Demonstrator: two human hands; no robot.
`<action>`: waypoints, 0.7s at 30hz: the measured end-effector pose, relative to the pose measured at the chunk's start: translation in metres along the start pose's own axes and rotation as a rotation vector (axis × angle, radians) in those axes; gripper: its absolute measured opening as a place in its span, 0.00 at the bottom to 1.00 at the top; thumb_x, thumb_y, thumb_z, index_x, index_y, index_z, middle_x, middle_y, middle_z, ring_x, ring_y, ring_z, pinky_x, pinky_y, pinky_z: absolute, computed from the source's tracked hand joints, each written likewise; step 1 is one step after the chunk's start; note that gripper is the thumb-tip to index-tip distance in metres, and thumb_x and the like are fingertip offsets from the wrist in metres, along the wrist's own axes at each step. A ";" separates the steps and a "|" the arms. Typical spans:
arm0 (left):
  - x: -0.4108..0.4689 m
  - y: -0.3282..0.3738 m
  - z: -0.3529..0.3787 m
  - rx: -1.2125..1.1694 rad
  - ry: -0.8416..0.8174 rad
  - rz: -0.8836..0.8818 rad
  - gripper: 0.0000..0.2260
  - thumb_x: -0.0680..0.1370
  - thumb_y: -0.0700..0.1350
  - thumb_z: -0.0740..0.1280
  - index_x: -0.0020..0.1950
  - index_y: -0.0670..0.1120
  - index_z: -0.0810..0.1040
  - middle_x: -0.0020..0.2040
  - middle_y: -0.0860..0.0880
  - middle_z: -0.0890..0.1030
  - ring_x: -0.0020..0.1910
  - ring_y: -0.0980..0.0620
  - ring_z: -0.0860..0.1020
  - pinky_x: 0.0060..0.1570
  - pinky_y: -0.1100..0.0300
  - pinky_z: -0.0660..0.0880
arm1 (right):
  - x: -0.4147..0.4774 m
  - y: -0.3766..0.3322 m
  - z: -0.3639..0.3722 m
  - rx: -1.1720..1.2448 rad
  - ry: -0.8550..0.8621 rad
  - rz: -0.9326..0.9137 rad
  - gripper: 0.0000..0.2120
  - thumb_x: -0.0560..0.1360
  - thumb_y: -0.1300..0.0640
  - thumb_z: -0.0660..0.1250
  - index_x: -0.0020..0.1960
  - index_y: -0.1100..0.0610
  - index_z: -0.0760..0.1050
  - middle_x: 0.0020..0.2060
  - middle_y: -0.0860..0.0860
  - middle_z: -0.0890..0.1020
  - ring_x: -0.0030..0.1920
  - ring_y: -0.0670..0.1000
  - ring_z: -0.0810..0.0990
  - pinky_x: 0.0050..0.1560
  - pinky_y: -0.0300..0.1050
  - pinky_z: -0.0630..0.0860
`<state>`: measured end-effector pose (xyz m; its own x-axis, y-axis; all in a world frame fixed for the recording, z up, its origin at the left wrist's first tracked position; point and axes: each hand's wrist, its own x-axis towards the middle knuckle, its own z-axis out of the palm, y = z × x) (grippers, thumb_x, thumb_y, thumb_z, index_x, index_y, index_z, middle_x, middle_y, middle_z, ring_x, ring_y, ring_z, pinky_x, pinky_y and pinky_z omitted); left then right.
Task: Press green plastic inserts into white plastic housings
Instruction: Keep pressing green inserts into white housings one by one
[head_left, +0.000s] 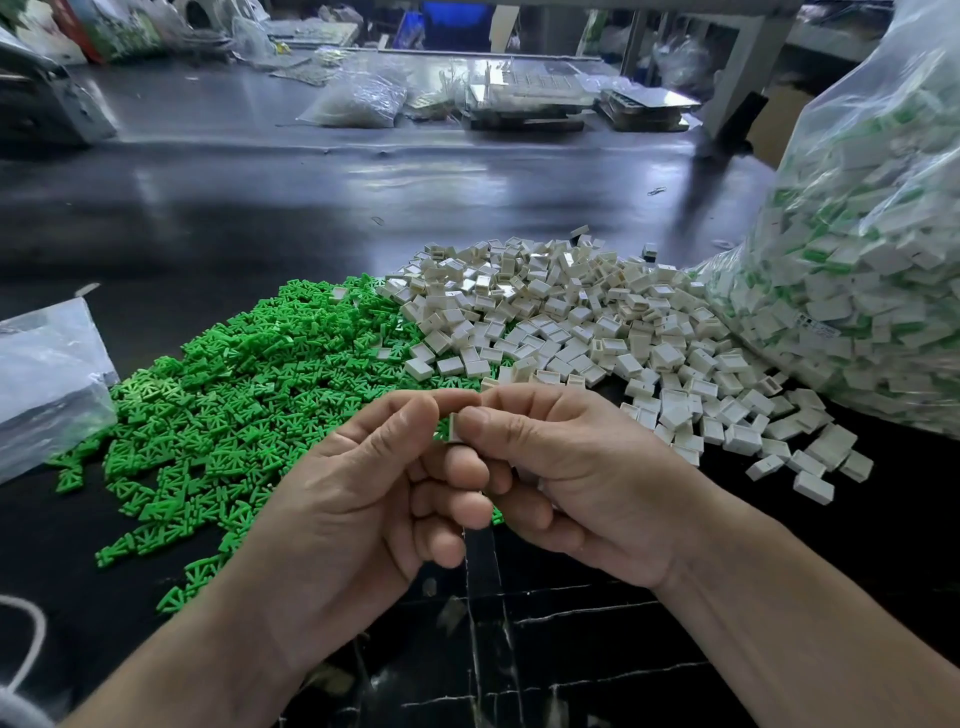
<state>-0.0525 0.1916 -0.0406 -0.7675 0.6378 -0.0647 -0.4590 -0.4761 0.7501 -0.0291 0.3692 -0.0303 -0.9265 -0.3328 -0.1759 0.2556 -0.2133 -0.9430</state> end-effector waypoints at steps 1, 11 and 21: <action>0.000 -0.001 0.000 -0.012 0.015 -0.007 0.22 0.65 0.49 0.80 0.54 0.41 0.82 0.34 0.42 0.81 0.28 0.49 0.82 0.23 0.62 0.77 | 0.000 0.000 0.000 -0.012 0.004 0.009 0.09 0.77 0.54 0.69 0.43 0.59 0.78 0.30 0.51 0.75 0.22 0.44 0.68 0.18 0.34 0.61; 0.000 -0.004 0.001 -0.073 -0.029 -0.004 0.16 0.66 0.48 0.80 0.50 0.44 0.84 0.32 0.44 0.82 0.27 0.51 0.81 0.23 0.63 0.77 | -0.002 -0.002 0.003 0.029 -0.026 0.002 0.08 0.78 0.54 0.69 0.42 0.55 0.78 0.30 0.51 0.74 0.22 0.44 0.68 0.18 0.33 0.60; 0.000 -0.002 0.003 0.017 0.020 0.054 0.14 0.65 0.46 0.81 0.45 0.44 0.82 0.27 0.45 0.79 0.21 0.51 0.79 0.20 0.64 0.74 | -0.004 -0.003 0.008 0.030 -0.018 0.007 0.12 0.78 0.54 0.67 0.50 0.65 0.76 0.29 0.51 0.75 0.22 0.44 0.68 0.18 0.33 0.60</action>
<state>-0.0505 0.1942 -0.0400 -0.7996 0.5994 -0.0369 -0.4091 -0.4987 0.7642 -0.0244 0.3637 -0.0245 -0.9198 -0.3503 -0.1770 0.2702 -0.2380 -0.9329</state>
